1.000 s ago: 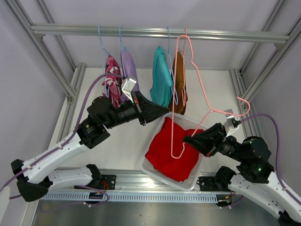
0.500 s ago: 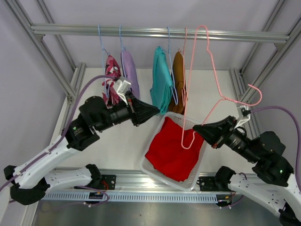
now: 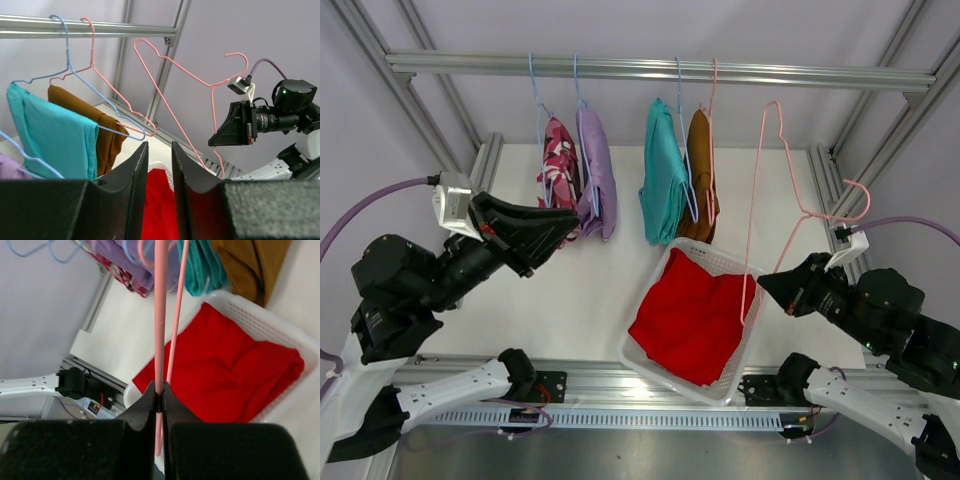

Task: Remove the trousers from the hanger
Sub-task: Place the hanger at the clothesline.

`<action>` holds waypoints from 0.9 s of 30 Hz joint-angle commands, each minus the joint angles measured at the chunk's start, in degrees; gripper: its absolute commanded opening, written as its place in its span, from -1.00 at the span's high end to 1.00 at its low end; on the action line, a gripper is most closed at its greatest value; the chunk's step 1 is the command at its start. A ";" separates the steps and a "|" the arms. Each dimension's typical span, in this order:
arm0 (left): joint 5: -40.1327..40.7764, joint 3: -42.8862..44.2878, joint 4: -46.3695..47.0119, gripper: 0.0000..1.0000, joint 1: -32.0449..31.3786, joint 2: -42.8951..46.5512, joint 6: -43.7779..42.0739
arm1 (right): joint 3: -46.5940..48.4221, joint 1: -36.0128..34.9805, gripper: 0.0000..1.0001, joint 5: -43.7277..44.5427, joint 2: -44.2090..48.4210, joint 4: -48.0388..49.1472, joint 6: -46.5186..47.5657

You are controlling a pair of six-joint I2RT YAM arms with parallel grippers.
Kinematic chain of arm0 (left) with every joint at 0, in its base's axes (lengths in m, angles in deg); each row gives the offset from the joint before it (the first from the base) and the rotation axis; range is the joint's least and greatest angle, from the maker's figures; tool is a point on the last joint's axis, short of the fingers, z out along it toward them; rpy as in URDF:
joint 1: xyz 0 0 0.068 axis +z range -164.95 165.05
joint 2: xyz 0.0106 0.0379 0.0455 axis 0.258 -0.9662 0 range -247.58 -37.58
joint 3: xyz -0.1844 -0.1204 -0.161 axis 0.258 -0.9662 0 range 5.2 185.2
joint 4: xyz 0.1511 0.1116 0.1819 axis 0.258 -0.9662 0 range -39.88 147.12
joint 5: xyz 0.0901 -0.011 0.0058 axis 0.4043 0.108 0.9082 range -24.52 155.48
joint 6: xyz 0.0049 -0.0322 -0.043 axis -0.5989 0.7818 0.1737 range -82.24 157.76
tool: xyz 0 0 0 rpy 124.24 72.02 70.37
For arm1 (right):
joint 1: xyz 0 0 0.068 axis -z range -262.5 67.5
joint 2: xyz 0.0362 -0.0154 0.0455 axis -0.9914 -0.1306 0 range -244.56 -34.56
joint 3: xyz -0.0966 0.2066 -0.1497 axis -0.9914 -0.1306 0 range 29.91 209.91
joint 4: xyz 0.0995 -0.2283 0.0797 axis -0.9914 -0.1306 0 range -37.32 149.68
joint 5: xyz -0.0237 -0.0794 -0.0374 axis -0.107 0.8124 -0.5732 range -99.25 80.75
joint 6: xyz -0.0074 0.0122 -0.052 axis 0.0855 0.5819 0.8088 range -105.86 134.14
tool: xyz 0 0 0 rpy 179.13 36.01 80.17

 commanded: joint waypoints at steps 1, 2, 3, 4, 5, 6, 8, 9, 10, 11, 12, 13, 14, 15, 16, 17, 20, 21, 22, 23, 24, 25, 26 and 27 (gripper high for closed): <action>2.77 0.31 -3.30 0.42 -0.08 -0.13 -3.52 | -0.53 -0.17 1.00 2.71 1.11 -7.12 -2.96; 3.12 0.22 -3.56 0.43 -0.08 -0.13 -3.61 | -0.79 0.01 1.00 2.97 1.73 -7.75 -3.31; 3.22 -0.22 -3.74 0.43 -0.08 -0.13 -3.88 | -1.06 0.01 1.00 3.06 1.73 -8.62 -3.92; 3.39 -0.48 -3.92 0.42 -0.08 0.14 -3.88 | -1.67 0.10 1.00 3.15 1.73 -9.94 -4.37; 3.31 -1.27 -3.74 0.43 -0.08 0.40 -3.97 | -2.02 0.27 1.00 2.98 1.47 -10.38 -4.46; 3.39 -1.80 -3.57 0.43 -0.08 0.58 -4.14 | -2.29 0.36 1.00 3.06 1.12 -10.74 -4.81; 4.09 -2.33 -3.57 0.42 0.01 1.10 -4.40 | -2.47 0.36 1.00 3.15 0.33 -11.27 -4.81; 4.97 -2.59 -3.65 0.42 0.01 1.19 -4.75 | -2.29 0.45 1.00 3.59 -0.98 -11.27 -4.64; 5.67 -2.51 -3.83 0.42 0.01 1.11 -5.45 | -1.86 0.36 1.00 3.94 -1.86 -11.53 -4.29; 6.37 -2.77 -4.00 0.41 0.01 1.11 -5.90 | -1.42 0.45 1.00 4.20 -2.83 -11.53 -3.93; 8.03 -3.03 -3.83 0.41 0.01 1.19 -7.12 | -0.46 0.45 1.00 4.73 -5.10 -11.53 -3.41; 9.27 -3.56 -3.66 0.42 0.01 1.19 -8.00 | 0.25 0.36 1.00 5.17 -6.34 -11.44 -2.36; 10.41 -3.82 -2.78 0.45 0.01 1.19 -8.71 | 1.13 0.45 1.00 5.35 -7.57 -11.36 -1.57; 12.16 -4.52 -1.82 0.48 0.01 1.37 -10.37 | 2.88 0.45 1.00 5.44 -10.02 -10.92 -0.86; 12.96 -6.01 -1.03 0.51 0.10 1.46 -11.25 | 3.94 0.45 1.00 5.35 -11.35 -10.22 0.63; 13.84 -6.28 -0.32 0.53 0.10 1.37 -11.78 | 4.99 0.36 1.00 5.44 -12.49 -9.95 1.25; 18.06 -7.60 0.83 0.60 0.45 0.40 -12.76 | 10.44 0.45 1.00 5.70 -18.12 -9.77 3.97; 18.68 -8.30 1.52 0.60 0.63 0.32 -12.58 | 11.76 0.53 1.00 5.87 -19.26 -9.69 4.41; 19.56 -9.70 2.14 0.59 1.15 0.58 -12.41 | 14.47 0.71 1.00 5.88 -21.54 -9.34 5.03; 19.74 -10.58 3.02 0.57 1.42 1.19 -12.23 | 15.89 1.06 1.00 5.70 -22.78 -9.42 6.34; 20.00 -12.68 4.94 0.56 1.68 2.50 -11.88 | 17.47 1.41 1.00 5.61 -23.83 -9.94 6.96; 21.05 -14.96 6.00 0.49 2.03 3.21 -11.88 | 20.53 2.63 1.00 5.52 -25.93 -10.30 7.66; 21.49 -17.25 7.06 0.45 2.03 3.91 -11.96 | 22.13 3.60 1.00 4.31 -27.08 -10.48 9.32; 22.02 -18.23 8.03 0.39 2.03 4.87 -12.31 | 23.53 4.92 1.00 3.08 -28.05 -10.74 10.21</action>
